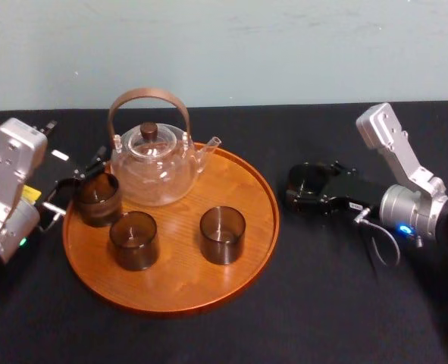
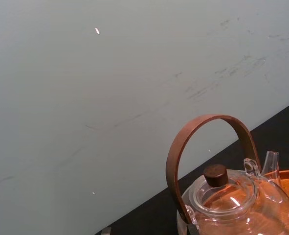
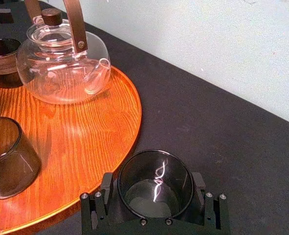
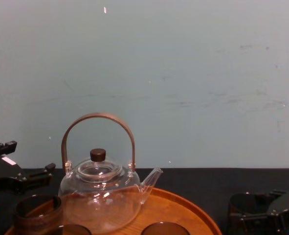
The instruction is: Pick up the glass from the table and place it on the tray.
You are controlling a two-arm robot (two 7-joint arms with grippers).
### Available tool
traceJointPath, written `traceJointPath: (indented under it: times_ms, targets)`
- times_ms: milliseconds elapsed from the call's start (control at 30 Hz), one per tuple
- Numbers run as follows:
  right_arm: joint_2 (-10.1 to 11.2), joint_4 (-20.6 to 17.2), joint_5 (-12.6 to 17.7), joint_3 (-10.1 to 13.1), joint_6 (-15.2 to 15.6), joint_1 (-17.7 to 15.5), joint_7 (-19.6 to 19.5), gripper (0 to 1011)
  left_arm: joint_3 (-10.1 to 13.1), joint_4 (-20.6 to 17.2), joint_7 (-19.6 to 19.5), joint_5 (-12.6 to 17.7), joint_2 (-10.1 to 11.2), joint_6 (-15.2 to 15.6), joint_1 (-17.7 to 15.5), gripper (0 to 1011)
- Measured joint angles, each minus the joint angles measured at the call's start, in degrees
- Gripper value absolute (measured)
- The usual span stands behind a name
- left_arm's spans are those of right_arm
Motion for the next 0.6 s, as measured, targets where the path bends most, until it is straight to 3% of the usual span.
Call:
traceJointPath:
  times_ms: [533,600]
  targets:
    - [-0.71,0.94,-1.11,-0.54,0.03,0.89,-0.36,997,0.00,0.00,0.00,0.00,0.00,0.00,0.00,1001]
    - [-0.71,0.94,-1.07,-0.53,0.02,0.88,-0.34,953,0.00,0.00,0.00,0.00,0.00,0.00,0.00,1001]
